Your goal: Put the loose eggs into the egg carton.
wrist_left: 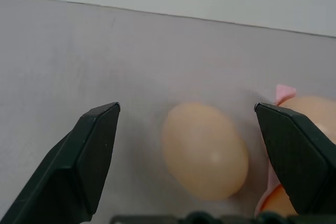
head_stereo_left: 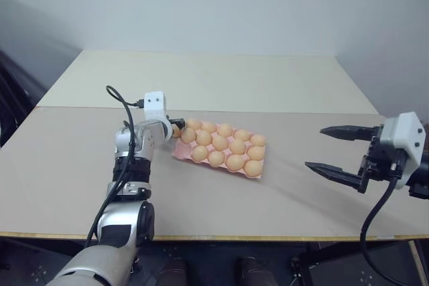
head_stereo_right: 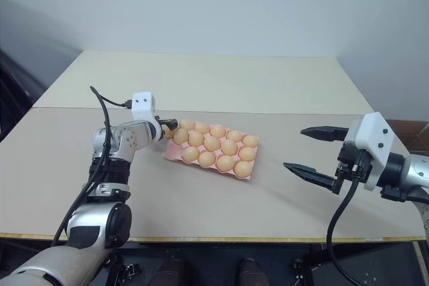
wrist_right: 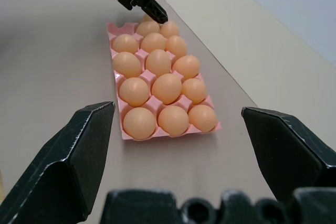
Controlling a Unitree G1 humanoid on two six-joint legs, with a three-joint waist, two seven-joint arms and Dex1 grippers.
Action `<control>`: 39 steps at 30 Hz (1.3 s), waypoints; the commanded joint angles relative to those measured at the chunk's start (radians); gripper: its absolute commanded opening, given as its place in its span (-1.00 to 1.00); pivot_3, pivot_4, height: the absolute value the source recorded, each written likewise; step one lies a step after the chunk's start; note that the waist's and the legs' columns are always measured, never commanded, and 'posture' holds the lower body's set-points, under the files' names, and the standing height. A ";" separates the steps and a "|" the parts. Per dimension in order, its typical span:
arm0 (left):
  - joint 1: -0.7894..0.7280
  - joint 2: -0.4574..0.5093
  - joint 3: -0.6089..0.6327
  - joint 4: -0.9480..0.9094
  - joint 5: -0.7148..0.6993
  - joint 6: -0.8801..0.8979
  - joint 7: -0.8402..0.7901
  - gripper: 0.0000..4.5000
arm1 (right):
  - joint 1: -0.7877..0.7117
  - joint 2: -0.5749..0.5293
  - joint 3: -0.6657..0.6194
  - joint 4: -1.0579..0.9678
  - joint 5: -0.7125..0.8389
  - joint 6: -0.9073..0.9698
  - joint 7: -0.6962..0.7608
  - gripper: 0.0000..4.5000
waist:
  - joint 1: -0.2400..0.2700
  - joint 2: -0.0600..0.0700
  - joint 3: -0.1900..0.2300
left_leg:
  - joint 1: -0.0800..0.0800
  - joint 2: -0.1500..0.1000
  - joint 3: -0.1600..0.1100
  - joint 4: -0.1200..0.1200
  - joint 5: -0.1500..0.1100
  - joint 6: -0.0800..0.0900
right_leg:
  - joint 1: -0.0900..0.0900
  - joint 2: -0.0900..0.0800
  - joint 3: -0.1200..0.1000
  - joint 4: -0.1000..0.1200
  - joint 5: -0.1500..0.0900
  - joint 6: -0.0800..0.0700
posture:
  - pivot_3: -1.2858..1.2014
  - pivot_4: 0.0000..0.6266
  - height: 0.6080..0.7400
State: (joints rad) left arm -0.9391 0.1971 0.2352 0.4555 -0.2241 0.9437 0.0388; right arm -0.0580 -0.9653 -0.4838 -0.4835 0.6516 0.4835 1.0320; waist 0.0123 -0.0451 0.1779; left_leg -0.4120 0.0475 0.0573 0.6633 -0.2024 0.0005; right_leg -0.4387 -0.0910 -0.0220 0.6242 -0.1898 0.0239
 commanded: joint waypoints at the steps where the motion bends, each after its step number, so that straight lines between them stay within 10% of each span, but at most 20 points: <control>1: -0.025 -0.002 0.015 -0.001 -0.003 0.014 0.013 0.99 | -0.002 -0.019 -0.040 -0.022 0.024 0.002 0.005 1.00 | -0.001 0.000 0.000 | 0.000 0.000 0.000 0.000 0.000 0.000 | 0.000 0.000 0.000 0.000 0.000 0.000 | 0.03 -0.52 1.00; 12: -0.024 0.008 0.016 -0.009 0.003 0.040 0.019 -0.26 | -0.011 -0.021 -0.044 -0.018 0.024 0.005 0.004 1.00 | 0.000 0.000 0.000 | 0.000 0.000 0.000 0.000 0.000 0.000 | 0.000 0.000 0.000 0.000 0.000 0.000 | 0.03 -0.52 1.00; 19: 0.001 0.087 -0.033 -0.139 0.012 0.008 -0.071 -0.26 | -0.016 -0.017 -0.044 -0.022 0.026 0.010 -0.008 1.00 | -0.002 0.000 0.000 | 0.000 0.000 0.000 0.000 0.000 0.000 | 0.000 0.000 0.000 0.000 0.000 0.000 | 0.03 -0.52 1.00; 27: 0.142 0.356 -0.173 -0.377 -0.128 -0.034 -0.610 -0.26 | -0.004 -0.012 -0.047 -0.030 0.027 0.011 -0.019 1.00 | -0.002 0.000 0.000 | 0.001 0.000 0.001 0.000 0.000 0.000 | 0.000 0.000 0.001 0.000 0.000 -0.001 | 0.03 -0.52 1.00; 39: 0.217 0.490 -0.258 -0.197 -0.111 -0.486 -1.120 -0.26 | 0.001 0.007 -0.049 -0.041 0.024 -0.001 -0.034 1.00 | 0.001 0.000 0.000 | 0.001 0.001 0.001 0.000 0.000 0.000 | 0.000 0.000 0.001 0.000 -0.004 -0.007 | 0.03 -0.52 1.00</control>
State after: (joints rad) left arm -0.7125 0.6877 -0.0146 0.2462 -0.3393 0.5182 -1.0333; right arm -0.0562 -0.9607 -0.4936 -0.5017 0.6536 0.4918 1.0061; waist 0.0138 -0.0447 0.1777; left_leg -0.4115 0.0481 0.0585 0.6633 -0.2023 0.0006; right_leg -0.4388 -0.0910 -0.0213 0.6241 -0.1934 0.0175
